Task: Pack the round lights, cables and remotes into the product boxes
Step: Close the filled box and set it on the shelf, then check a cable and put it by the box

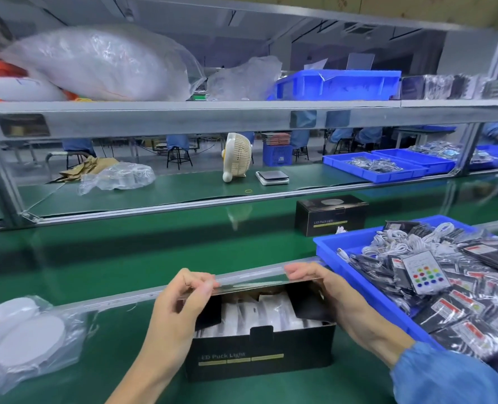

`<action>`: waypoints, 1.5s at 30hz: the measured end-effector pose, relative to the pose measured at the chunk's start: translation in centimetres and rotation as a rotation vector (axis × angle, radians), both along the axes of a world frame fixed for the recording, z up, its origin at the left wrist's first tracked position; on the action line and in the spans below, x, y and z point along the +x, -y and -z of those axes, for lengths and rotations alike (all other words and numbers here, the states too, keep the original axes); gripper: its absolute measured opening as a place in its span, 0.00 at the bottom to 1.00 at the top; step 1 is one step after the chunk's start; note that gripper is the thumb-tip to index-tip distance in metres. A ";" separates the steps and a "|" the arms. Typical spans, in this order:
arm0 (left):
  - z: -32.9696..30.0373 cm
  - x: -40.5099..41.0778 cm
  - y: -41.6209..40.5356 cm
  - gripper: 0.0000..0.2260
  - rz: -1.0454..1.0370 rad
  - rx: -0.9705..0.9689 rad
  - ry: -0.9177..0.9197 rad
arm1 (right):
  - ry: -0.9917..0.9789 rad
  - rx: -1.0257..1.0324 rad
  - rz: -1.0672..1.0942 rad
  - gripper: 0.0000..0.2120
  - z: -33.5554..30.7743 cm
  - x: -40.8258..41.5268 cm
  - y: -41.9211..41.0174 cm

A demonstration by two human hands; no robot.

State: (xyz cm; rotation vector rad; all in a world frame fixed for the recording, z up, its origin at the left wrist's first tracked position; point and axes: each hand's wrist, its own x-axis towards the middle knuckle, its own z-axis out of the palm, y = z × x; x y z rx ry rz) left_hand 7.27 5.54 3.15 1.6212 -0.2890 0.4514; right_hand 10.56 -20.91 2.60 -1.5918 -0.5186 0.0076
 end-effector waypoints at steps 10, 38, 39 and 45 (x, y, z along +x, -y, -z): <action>1.1 0.5 -2.1 0.09 0.147 0.165 0.091 | 0.204 -0.038 0.107 0.04 1.1 -0.6 0.6; 3.2 -0.3 -0.2 0.12 -0.088 0.444 0.337 | 0.347 -0.641 0.236 0.09 -2.5 -0.8 -4.0; 3.3 -0.2 0.0 0.12 -0.115 0.447 0.351 | 0.287 -0.740 0.153 0.09 -3.9 -0.2 -3.9; 4.2 1.9 1.6 0.12 -0.225 0.469 0.411 | 0.151 -1.072 0.450 0.11 -10.7 11.0 4.7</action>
